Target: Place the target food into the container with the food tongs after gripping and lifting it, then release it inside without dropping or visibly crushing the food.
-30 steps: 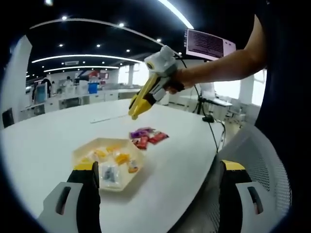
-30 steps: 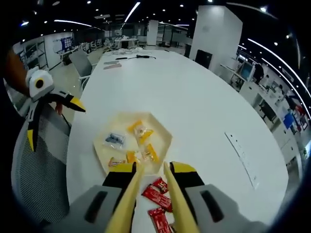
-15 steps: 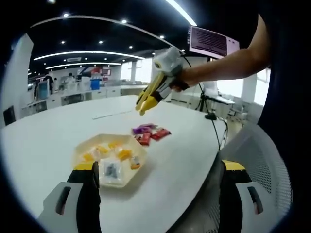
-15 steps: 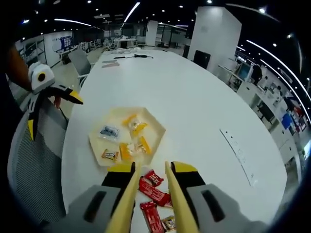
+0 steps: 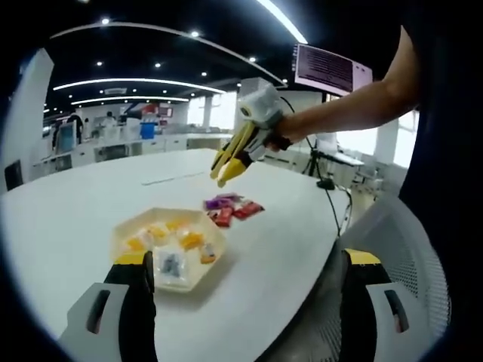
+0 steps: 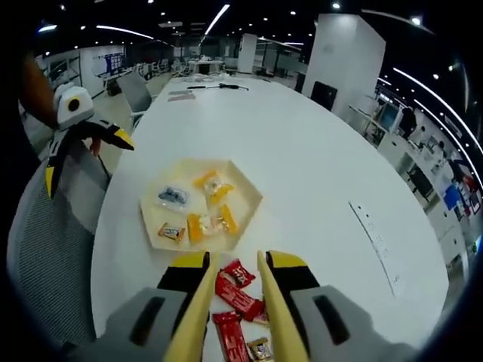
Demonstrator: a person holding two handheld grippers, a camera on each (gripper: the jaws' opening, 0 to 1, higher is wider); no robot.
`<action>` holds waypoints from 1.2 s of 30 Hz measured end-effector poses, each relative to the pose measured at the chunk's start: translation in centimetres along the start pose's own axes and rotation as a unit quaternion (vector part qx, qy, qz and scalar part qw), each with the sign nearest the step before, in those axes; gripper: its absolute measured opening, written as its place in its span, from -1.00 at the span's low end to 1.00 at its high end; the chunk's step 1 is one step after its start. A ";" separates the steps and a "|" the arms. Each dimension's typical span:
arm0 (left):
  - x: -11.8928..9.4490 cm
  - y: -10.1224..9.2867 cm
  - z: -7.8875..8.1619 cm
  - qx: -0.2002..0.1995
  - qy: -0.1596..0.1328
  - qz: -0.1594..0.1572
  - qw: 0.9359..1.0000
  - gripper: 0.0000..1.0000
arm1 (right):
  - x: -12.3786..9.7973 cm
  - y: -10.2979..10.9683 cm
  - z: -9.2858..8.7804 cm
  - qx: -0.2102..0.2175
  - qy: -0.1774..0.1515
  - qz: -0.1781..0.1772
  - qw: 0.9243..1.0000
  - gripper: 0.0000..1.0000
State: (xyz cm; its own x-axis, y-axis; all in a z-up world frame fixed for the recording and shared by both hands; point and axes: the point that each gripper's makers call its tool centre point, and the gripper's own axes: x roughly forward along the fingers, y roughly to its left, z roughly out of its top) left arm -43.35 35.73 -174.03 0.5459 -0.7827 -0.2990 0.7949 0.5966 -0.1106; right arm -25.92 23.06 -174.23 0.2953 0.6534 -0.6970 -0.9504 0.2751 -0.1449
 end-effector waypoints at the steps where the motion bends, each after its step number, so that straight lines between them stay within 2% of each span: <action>1: 0.0 -0.2 0.0 0.001 0.003 -0.002 1.000 0.98 | 0.1 -0.1 -0.1 0.000 -0.001 0.000 1.000 -0.44; 6: 0.1 -0.3 -0.4 0.005 0.010 -0.004 1.000 0.98 | 0.9 -0.4 -1.1 0.002 -0.008 0.006 1.000 -0.44; 12: 0.2 -0.5 -0.7 0.008 0.020 -0.008 1.000 0.98 | 2.2 -0.4 -2.4 0.012 -0.001 0.020 1.000 -0.44; 19: 0.3 -0.4 -0.9 0.010 0.026 -0.006 1.000 0.98 | 3.7 -0.7 -3.8 -0.001 0.013 0.027 1.000 -0.44; 27: 0.3 -0.4 -1.2 0.007 0.033 -0.005 0.999 0.98 | 5.1 -0.6 -4.1 0.007 0.014 0.035 0.999 -0.44; 36: 0.3 -0.3 -1.2 0.005 0.032 -0.004 0.999 0.96 | 6.1 0.0 -5.4 -0.005 0.040 0.045 0.998 -0.45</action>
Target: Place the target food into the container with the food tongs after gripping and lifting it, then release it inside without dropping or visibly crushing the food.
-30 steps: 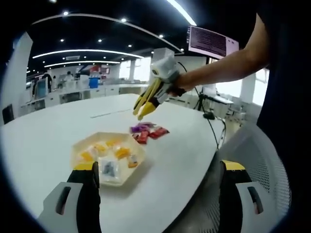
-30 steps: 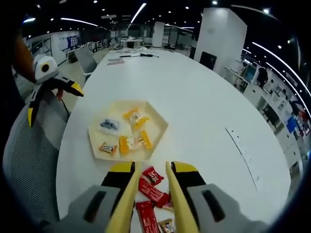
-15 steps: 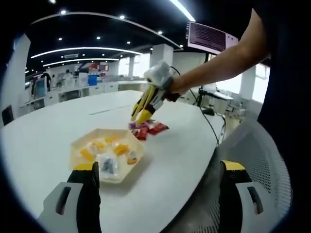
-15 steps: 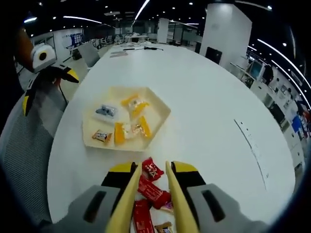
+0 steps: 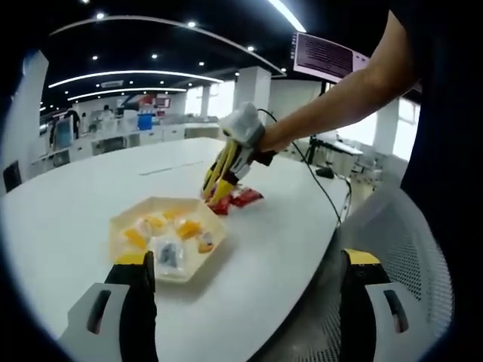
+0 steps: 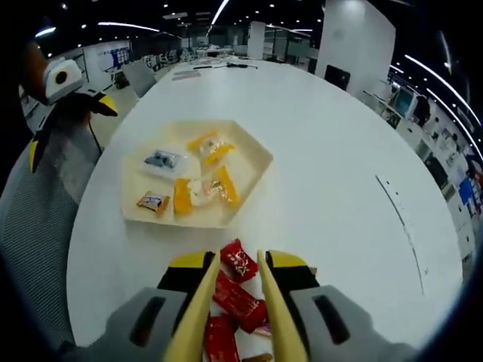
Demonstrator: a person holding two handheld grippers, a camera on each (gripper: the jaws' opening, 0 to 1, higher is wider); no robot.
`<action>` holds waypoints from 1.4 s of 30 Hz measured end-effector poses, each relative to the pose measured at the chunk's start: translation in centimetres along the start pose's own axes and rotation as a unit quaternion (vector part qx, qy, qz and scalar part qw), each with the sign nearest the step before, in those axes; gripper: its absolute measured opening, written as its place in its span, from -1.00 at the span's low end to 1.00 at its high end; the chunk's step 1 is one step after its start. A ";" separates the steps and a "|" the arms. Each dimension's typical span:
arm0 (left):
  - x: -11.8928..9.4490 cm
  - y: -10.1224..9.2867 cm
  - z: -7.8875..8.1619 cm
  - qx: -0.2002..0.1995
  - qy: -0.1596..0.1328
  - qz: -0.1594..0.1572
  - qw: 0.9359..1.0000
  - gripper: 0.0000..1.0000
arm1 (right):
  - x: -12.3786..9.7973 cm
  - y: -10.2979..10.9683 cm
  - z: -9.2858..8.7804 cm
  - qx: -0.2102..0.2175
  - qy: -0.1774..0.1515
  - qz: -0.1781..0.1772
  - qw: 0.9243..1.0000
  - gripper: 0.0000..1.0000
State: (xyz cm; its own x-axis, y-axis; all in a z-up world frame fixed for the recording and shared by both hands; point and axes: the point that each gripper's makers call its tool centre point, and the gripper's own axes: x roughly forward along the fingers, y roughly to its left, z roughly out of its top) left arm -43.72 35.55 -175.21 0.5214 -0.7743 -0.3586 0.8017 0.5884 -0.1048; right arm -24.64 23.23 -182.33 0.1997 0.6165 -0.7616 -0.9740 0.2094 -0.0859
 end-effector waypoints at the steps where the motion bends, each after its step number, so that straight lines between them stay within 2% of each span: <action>1: 0.0 0.0 0.0 0.000 0.000 0.000 1.000 0.96 | 0.1 0.0 0.1 -0.005 0.003 -0.004 1.000 -0.45; 4: 0.0 -0.1 -0.1 0.000 0.002 -0.002 1.000 0.95 | 0.3 0.1 0.4 -0.014 0.004 -0.007 1.000 -0.44; 6: 0.0 -0.1 -0.1 -0.001 0.004 -0.003 1.000 0.95 | 0.6 -0.1 -0.1 -0.017 0.020 -0.013 1.000 -0.44; 7: 0.1 -0.1 -0.2 0.000 0.005 -0.003 1.000 0.95 | 0.6 0.0 0.1 -0.018 0.016 -0.012 1.000 -0.44; 11: 0.0 -0.1 -0.1 -0.001 0.004 -0.002 1.000 0.94 | 0.7 -0.3 -0.1 0.011 0.020 -0.016 1.000 -0.46; 14: 0.0 -0.1 -0.2 0.000 0.006 -0.001 1.000 0.94 | 0.5 -0.2 0.2 0.048 0.017 -0.017 0.999 -0.44; 17: 0.1 -0.1 -0.3 0.001 0.006 -0.002 1.000 0.93 | 0.0 -0.5 0.4 0.023 0.010 -0.019 1.000 -0.43; 19: 0.1 -0.1 -0.2 0.000 0.006 -0.002 1.000 0.93 | 0.0 0.0 0.3 0.008 0.007 -0.002 1.000 -0.43; 21: 0.1 -0.1 -0.2 0.001 0.007 -0.002 1.000 0.93 | 0.0 -0.2 -0.5 -0.025 0.031 -0.011 0.999 -0.43; 22: 0.1 -0.1 -0.2 0.001 0.007 -0.002 1.000 0.93 | 0.1 0.0 -0.1 -0.016 0.018 -0.007 1.000 -0.43; 25: 0.1 -0.1 -0.3 0.000 0.008 -0.002 1.000 0.92 | 0.4 -0.2 -0.3 -0.036 0.026 -0.011 0.999 -0.43; 28: 0.1 -0.2 -0.4 0.000 0.010 -0.004 1.000 0.92 | 0.9 0.5 -0.4 -0.042 0.035 0.002 0.998 -0.46; 29: 0.1 -0.2 -0.3 0.000 0.010 -0.004 1.000 0.92 | 1.0 0.8 -0.8 -0.023 0.048 0.009 0.999 -0.49; 30: 0.1 -0.2 -0.4 0.001 0.010 -0.004 1.000 0.92 | 1.1 0.5 -0.5 -0.023 0.041 0.005 0.999 -0.50; 32: 0.1 -0.2 -0.4 0.000 0.011 -0.004 1.000 0.92 | 1.0 0.8 -0.8 0.018 0.050 0.004 0.999 -0.54; 33: 0.1 -0.1 -0.4 0.000 0.010 -0.003 1.000 0.92 | 1.0 0.6 -0.7 0.017 0.048 0.001 0.999 -0.55; 34: 0.1 -0.1 -0.4 -0.001 0.011 -0.003 1.000 0.92 | 1.0 0.7 -0.8 0.037 0.049 0.000 0.998 -0.57; 42: 0.1 0.0 -0.4 0.000 0.011 -0.002 1.000 0.92 | 1.1 0.5 -0.9 0.059 0.052 -0.003 0.997 -0.61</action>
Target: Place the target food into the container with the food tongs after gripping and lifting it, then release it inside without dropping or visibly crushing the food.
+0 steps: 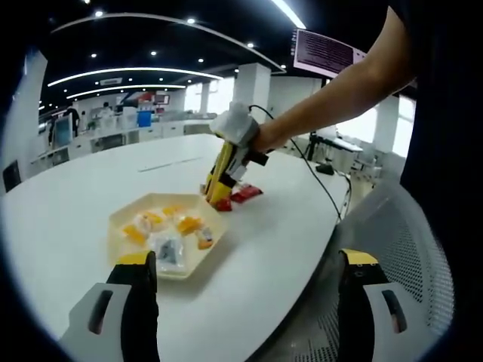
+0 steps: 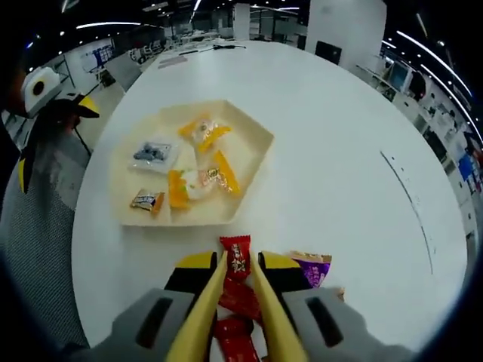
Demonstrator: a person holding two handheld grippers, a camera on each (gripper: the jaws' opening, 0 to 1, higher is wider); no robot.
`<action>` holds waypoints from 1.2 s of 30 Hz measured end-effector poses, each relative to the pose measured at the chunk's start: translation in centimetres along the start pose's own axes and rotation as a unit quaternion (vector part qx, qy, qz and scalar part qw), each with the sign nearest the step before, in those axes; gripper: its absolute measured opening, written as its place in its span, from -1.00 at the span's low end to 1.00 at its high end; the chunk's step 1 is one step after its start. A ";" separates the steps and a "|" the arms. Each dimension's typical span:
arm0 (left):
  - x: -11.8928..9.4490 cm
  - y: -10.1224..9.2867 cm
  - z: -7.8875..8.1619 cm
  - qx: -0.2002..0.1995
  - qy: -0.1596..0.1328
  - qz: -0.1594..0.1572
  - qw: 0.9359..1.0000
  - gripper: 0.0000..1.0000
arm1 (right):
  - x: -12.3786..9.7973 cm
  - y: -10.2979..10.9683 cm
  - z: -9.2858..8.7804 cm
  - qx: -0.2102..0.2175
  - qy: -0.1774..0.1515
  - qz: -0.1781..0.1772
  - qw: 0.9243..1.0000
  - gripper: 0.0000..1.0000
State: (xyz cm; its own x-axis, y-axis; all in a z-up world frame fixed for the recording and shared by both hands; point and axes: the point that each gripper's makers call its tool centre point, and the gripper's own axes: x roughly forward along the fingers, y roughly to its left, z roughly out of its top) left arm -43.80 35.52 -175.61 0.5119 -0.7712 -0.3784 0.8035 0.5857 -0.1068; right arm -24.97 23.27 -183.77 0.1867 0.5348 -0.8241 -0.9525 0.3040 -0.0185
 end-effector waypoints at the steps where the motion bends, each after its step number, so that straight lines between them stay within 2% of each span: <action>1: 0.0 0.0 0.0 0.000 -0.001 0.000 1.000 0.93 | 0.0 0.0 0.0 0.002 0.000 -0.001 1.000 -0.61; 6: 0.0 0.1 0.0 -0.007 -0.003 0.000 1.000 0.98 | -0.2 0.2 0.1 0.007 0.003 -0.003 1.000 -0.60; 18: 0.1 0.2 0.0 -0.005 -0.001 0.001 1.000 0.98 | -2.2 -1.0 0.7 0.044 0.003 -0.020 0.999 -0.59; 36: 0.0 0.0 0.0 -0.006 0.001 -0.004 1.000 0.98 | -4.8 -2.2 2.5 0.057 0.003 -0.048 0.997 -0.59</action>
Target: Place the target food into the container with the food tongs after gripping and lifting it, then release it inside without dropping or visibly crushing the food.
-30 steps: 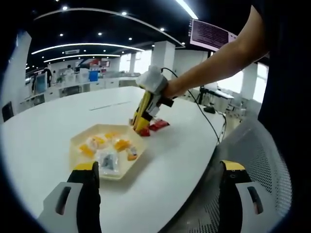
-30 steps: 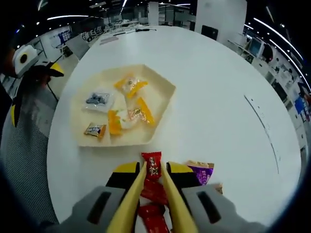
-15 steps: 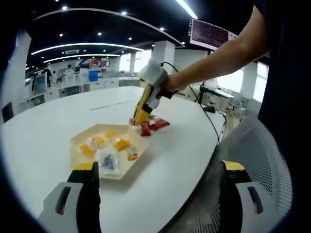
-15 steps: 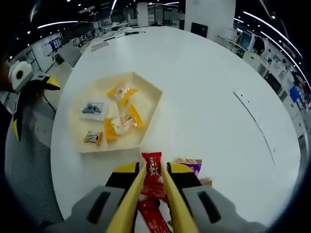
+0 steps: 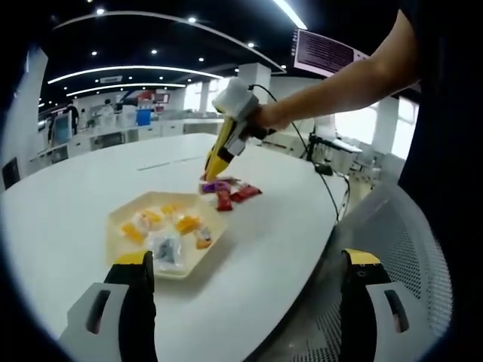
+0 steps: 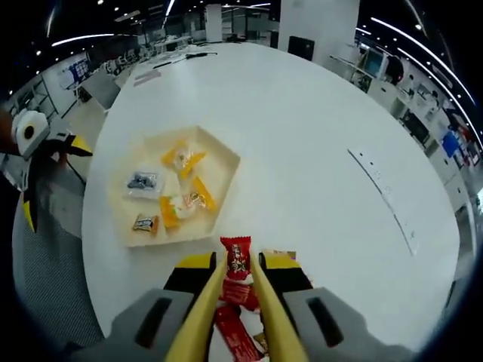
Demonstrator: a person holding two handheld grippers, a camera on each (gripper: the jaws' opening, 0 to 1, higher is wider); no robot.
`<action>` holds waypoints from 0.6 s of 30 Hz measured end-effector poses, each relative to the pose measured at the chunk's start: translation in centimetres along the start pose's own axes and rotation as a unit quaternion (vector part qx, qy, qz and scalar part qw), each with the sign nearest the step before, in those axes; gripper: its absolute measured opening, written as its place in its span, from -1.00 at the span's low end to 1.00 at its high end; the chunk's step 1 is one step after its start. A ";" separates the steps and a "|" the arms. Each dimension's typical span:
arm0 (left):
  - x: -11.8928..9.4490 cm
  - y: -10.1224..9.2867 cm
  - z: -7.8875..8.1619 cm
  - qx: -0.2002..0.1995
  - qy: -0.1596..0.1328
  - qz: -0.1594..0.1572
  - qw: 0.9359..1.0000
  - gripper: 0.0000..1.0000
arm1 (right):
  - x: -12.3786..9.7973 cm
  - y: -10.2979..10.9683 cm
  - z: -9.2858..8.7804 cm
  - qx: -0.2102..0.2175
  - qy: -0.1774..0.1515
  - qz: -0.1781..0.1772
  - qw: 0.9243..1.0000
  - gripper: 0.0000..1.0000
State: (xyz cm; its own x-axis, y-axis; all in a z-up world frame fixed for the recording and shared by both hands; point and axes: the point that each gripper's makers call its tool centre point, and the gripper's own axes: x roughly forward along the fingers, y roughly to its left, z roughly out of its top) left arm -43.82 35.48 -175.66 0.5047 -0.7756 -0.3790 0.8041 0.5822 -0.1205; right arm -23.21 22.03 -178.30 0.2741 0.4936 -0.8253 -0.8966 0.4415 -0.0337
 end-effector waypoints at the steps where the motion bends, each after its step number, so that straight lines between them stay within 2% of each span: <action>1: 0.0 0.0 0.0 0.001 0.001 0.001 1.000 0.98 | -0.1 0.0 0.2 0.003 -0.002 0.000 1.000 -0.59; 18: 0.0 0.1 -0.1 0.008 0.003 0.004 1.000 0.98 | -0.6 0.4 1.6 0.004 -0.008 -0.006 1.000 -0.58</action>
State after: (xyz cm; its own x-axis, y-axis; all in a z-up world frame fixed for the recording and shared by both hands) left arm -43.74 35.56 -175.78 0.5093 -0.7690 -0.3863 0.8047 0.5847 -0.1031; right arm -23.19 23.12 -176.92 0.2900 0.5011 -0.8154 -0.8905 0.4533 -0.0382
